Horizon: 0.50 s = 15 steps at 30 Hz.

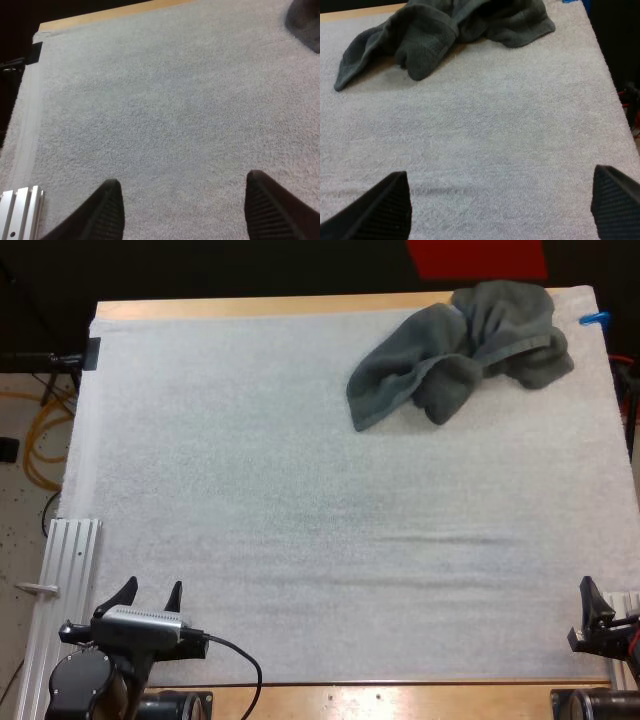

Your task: Pick towel from pile fold and stack

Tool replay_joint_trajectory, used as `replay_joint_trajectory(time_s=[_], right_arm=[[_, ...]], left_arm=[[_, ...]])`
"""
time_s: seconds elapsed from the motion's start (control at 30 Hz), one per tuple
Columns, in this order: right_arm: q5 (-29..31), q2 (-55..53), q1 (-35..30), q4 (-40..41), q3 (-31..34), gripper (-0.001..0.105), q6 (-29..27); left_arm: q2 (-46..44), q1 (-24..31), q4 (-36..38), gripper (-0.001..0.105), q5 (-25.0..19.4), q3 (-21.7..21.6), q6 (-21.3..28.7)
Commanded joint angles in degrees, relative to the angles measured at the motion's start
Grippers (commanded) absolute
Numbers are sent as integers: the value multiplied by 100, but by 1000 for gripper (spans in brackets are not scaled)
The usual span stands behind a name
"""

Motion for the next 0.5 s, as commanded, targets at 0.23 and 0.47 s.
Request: replay_joint_trajectory(time_s=[0.23,0.47], right_arm=[[-16,-230,-26,-68,10,71,20],[71,-219,-26,-217,31,71,153]], left_arm=[[-780,-27,-110,64,46,-2,-60],[-768,-27,-261,64,213,-2,-60]])
